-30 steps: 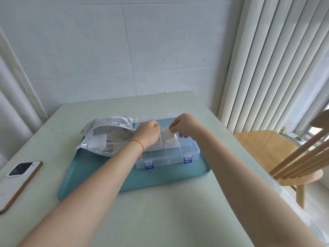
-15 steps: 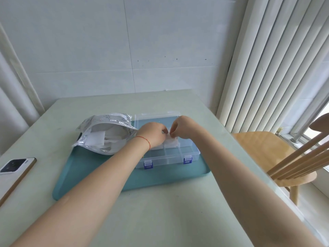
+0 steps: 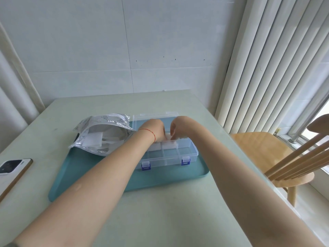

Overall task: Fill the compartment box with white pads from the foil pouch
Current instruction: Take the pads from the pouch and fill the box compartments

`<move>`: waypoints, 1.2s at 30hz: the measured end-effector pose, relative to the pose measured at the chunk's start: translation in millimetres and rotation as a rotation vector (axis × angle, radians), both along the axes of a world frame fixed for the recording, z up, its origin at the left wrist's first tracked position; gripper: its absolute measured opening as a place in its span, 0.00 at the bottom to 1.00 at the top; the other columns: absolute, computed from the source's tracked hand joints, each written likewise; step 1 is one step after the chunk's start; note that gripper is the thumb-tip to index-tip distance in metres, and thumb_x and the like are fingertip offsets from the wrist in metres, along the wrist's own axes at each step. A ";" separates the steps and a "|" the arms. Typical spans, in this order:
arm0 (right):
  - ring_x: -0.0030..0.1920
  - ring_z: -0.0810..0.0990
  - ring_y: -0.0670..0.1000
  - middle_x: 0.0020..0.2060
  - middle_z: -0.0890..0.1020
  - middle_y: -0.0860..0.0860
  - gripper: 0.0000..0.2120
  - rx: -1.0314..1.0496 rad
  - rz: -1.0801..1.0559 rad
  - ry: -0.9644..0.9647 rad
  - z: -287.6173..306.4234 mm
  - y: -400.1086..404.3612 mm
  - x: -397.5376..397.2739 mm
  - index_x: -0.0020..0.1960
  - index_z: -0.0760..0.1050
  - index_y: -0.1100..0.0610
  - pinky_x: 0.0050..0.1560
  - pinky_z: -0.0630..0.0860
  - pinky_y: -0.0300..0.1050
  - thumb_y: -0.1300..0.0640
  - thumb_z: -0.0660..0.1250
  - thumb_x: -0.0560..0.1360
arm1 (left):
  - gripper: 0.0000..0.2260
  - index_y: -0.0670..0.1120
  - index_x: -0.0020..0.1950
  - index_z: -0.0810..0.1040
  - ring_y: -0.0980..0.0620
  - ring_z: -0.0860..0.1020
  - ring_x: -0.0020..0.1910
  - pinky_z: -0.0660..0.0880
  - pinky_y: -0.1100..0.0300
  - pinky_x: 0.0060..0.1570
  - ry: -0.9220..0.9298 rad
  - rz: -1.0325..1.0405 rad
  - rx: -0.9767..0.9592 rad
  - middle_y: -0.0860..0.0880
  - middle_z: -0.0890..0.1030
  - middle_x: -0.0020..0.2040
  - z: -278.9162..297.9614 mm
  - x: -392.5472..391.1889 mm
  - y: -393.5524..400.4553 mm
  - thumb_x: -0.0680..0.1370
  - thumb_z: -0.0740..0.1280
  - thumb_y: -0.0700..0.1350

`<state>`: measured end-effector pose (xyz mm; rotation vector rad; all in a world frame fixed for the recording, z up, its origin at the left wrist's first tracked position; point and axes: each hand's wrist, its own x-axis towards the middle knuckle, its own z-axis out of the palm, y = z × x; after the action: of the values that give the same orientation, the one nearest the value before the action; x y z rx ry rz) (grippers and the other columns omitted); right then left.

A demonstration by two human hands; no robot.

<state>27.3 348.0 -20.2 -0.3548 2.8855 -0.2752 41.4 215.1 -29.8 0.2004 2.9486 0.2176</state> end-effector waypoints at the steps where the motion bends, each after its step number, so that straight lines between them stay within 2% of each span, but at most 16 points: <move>1: 0.51 0.80 0.53 0.51 0.82 0.50 0.11 -0.018 -0.009 0.021 0.1 0.7 0.1 0.54 0.82 0.54 0.50 0.77 0.45 0.55 0.74 0.72 | 0.13 0.46 0.54 0.84 0.45 0.80 0.49 0.77 0.56 0.50 0.008 -0.003 0.012 0.46 0.84 0.53 -0.5 2.0 -0.5 0.78 0.65 0.53; 5: 0.45 0.80 0.53 0.46 0.82 0.49 0.05 -0.220 -0.055 0.205 0.1 -2.0 8.1 0.46 0.80 0.52 0.40 0.73 0.42 0.59 0.67 0.74 | 0.13 0.47 0.59 0.82 0.44 0.77 0.58 0.73 0.57 0.56 0.171 0.039 0.237 0.46 0.81 0.59 0.4 23.8 -13.3 0.79 0.60 0.41; 6: 0.42 0.79 0.52 0.42 0.81 0.48 0.04 -0.284 -0.046 0.243 1.5 -7.9 14.0 0.44 0.79 0.51 0.39 0.73 0.42 0.58 0.66 0.74 | 0.14 0.47 0.58 0.82 0.44 0.77 0.58 0.73 0.57 0.55 0.243 0.055 0.296 0.46 0.81 0.58 1.4 34.4 -19.4 0.78 0.60 0.41; 8: 0.36 0.77 0.50 0.34 0.77 0.44 0.03 -0.415 -0.019 0.263 7.0 -23.7 29.1 0.42 0.78 0.51 0.35 0.72 0.39 0.55 0.66 0.74 | 0.12 0.46 0.52 0.84 0.43 0.78 0.52 0.72 0.57 0.46 0.411 0.094 0.380 0.45 0.82 0.51 -0.4 54.3 -32.5 0.77 0.61 0.41; 10: 0.31 0.73 0.45 0.30 0.77 0.44 0.05 -0.522 0.023 0.240 11.7 -46.6 45.9 0.42 0.79 0.54 0.29 0.67 0.33 0.55 0.66 0.75 | 0.09 0.45 0.44 0.82 0.44 0.77 0.44 0.68 0.57 0.38 0.584 0.168 0.427 0.47 0.80 0.44 -4.6 72.9 -51.7 0.76 0.62 0.43; 12: 0.27 0.72 0.44 0.30 0.80 0.49 0.08 -0.601 0.065 0.190 12.3 -75.6 62.4 0.41 0.80 0.57 0.27 0.67 0.34 0.56 0.65 0.75 | 0.07 0.45 0.40 0.81 0.46 0.75 0.41 0.68 0.57 0.34 0.751 0.283 0.458 0.49 0.78 0.40 -10.6 91.8 -79.1 0.75 0.65 0.43; 14: 0.23 0.73 0.46 0.33 0.83 0.52 0.09 -0.649 0.082 0.116 9.1 -103.2 75.3 0.38 0.79 0.59 0.26 0.68 0.35 0.57 0.65 0.74 | 0.04 0.45 0.38 0.80 0.44 0.74 0.43 0.70 0.56 0.35 0.902 0.391 0.444 0.47 0.76 0.41 -18.0 105.8 -108.2 0.73 0.68 0.41; 16: 0.22 0.76 0.48 0.31 0.82 0.51 0.08 -0.686 0.054 0.017 3.6 -127.5 84.1 0.40 0.79 0.61 0.23 0.67 0.34 0.59 0.63 0.74 | 0.04 0.44 0.38 0.81 0.41 0.73 0.47 0.72 0.53 0.41 0.973 0.489 0.407 0.44 0.74 0.45 -26.1 114.7 -134.3 0.71 0.68 0.38; 18: 0.23 0.78 0.49 0.28 0.79 0.51 0.08 -0.710 0.000 -0.052 -1.8 -154.3 91.4 0.43 0.79 0.61 0.25 0.69 0.35 0.61 0.60 0.73 | 0.06 0.44 0.42 0.83 0.38 0.72 0.53 0.71 0.51 0.49 0.925 0.556 0.424 0.41 0.75 0.51 -32.8 122.4 -159.9 0.71 0.67 0.36; 20: 0.25 0.78 0.50 0.32 0.79 0.51 0.10 -0.754 -0.060 -0.080 -4.6 -172.6 95.5 0.49 0.77 0.58 0.26 0.70 0.37 0.62 0.58 0.73 | 0.10 0.43 0.48 0.84 0.38 0.71 0.58 0.70 0.52 0.56 0.835 0.559 0.486 0.41 0.74 0.56 -36.1 126.1 -172.8 0.73 0.65 0.35; 23: 0.25 0.77 0.50 0.37 0.78 0.50 0.13 -0.867 -0.139 -0.142 -5.6 -191.3 97.4 0.58 0.76 0.59 0.25 0.70 0.37 0.63 0.59 0.76 | 0.12 0.43 0.53 0.84 0.44 0.74 0.59 0.70 0.57 0.57 0.728 0.502 0.620 0.44 0.75 0.58 -34.5 128.3 -179.6 0.75 0.64 0.35; 27: 0.19 0.73 0.47 0.31 0.76 0.56 0.14 -0.990 -0.210 -0.258 -4.6 -203.2 100.0 0.58 0.79 0.63 0.24 0.68 0.32 0.63 0.59 0.77 | 0.13 0.44 0.55 0.83 0.46 0.75 0.59 0.70 0.58 0.57 0.699 0.488 0.668 0.46 0.76 0.57 -31.6 130.7 -182.5 0.76 0.63 0.36; 30: 0.20 0.72 0.48 0.25 0.75 0.54 0.09 -1.020 -0.231 -0.189 -1.4 -196.5 96.9 0.54 0.81 0.60 0.27 0.72 0.36 0.61 0.64 0.77 | 0.12 0.46 0.55 0.83 0.46 0.73 0.59 0.69 0.59 0.53 0.709 0.509 0.639 0.46 0.75 0.56 -31.1 133.9 -182.5 0.76 0.63 0.38; 32: 0.19 0.70 0.47 0.21 0.74 0.49 0.07 -0.948 -0.185 -0.101 0.4 -185.1 93.3 0.48 0.82 0.57 0.28 0.70 0.37 0.63 0.65 0.75 | 0.11 0.48 0.55 0.82 0.47 0.75 0.55 0.69 0.59 0.49 0.678 0.550 0.654 0.48 0.76 0.55 -28.1 137.0 -181.2 0.77 0.63 0.42; 36: 0.20 0.70 0.48 0.38 0.80 0.50 0.08 -0.785 0.052 -0.099 7.9 -164.5 94.4 0.50 0.75 0.57 0.26 0.67 0.38 0.67 0.64 0.74 | 0.12 0.51 0.56 0.81 0.47 0.77 0.48 0.70 0.59 0.46 0.472 0.530 0.797 0.49 0.80 0.48 -26.3 137.5 -175.1 0.75 0.65 0.47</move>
<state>121.7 183.6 -12.3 -0.5128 2.5391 -1.3699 178.8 40.0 -56.1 -0.5105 3.0967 1.6039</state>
